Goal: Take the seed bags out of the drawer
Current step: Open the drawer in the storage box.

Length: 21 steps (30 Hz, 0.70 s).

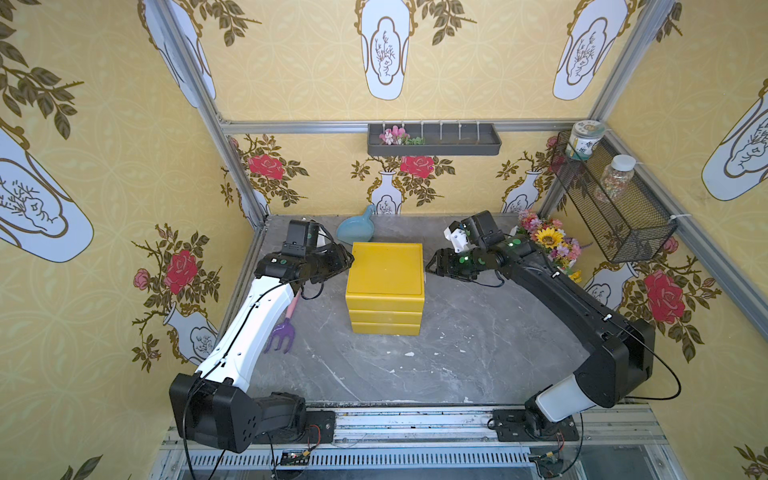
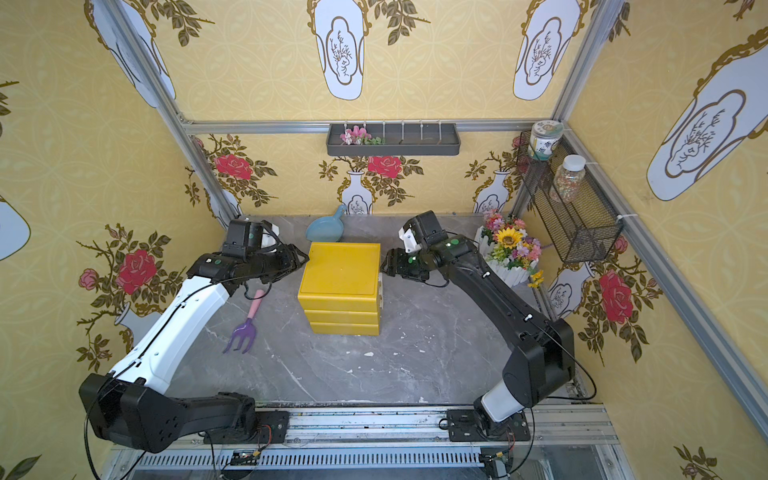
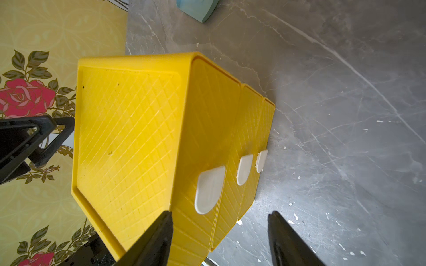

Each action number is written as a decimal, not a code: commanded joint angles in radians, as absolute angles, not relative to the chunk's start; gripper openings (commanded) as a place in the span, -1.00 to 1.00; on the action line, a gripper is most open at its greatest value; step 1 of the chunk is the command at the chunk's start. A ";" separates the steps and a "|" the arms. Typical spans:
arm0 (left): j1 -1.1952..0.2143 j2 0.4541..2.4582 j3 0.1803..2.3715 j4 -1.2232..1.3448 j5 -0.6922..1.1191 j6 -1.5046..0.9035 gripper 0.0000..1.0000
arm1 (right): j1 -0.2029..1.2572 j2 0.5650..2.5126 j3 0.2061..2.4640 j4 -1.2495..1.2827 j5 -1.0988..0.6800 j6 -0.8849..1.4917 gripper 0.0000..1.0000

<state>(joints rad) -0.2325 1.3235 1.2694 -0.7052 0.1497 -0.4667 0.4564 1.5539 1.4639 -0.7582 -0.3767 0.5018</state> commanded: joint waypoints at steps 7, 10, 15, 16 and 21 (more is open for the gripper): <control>-0.250 1.349 1.269 -0.706 0.153 -0.421 0.18 | 0.478 1.589 1.490 -0.736 -0.341 0.520 0.34; -0.258 1.355 1.260 -0.706 0.151 -0.421 0.16 | 0.489 1.602 1.499 -0.738 -0.336 0.521 0.33; -0.262 1.353 1.225 -0.709 0.106 -0.429 -0.01 | 0.502 1.615 1.506 -0.738 -0.321 0.525 0.32; -0.261 1.356 1.219 -0.709 0.099 -0.432 -0.02 | 0.504 1.617 1.507 -0.738 -0.318 0.526 0.32; -0.261 1.364 1.199 -0.709 0.094 -0.440 -0.09 | 0.509 1.629 1.506 -0.737 -0.300 0.528 0.22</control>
